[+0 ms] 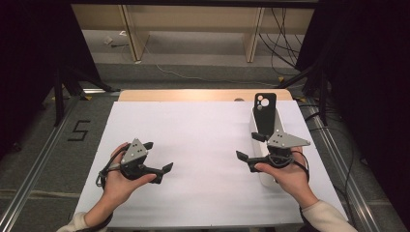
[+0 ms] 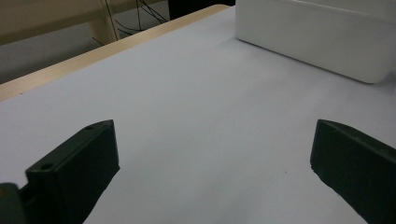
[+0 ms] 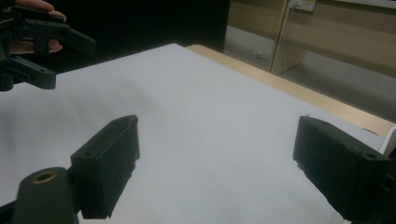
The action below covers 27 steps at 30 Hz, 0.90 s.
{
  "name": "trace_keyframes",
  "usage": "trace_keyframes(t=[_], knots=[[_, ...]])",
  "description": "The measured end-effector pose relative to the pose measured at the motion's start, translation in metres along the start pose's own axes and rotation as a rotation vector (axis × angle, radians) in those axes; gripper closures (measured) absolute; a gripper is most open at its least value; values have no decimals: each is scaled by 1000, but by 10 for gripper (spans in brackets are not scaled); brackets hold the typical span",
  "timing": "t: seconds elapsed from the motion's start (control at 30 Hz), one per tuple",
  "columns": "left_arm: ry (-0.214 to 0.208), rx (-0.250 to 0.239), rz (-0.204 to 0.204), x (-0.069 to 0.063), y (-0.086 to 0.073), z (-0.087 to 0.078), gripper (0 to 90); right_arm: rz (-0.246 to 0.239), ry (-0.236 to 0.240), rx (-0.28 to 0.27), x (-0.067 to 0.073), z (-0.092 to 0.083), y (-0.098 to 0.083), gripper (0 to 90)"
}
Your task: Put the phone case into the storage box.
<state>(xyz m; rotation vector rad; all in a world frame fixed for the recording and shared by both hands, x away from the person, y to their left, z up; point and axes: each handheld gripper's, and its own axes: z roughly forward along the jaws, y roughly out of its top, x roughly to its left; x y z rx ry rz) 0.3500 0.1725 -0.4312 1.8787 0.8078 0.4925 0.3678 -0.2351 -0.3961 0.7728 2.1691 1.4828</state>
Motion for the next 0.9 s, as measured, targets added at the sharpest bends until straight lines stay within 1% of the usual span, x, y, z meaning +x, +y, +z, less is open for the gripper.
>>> trace_keyframes(t=[0.47,0.9], knots=[[1,1,-1,0,0,0,7,0,1,6,2,-2,-3,157],[-3,1,-1,0,0,0,7,0,9,11,3,0,-4,158]])
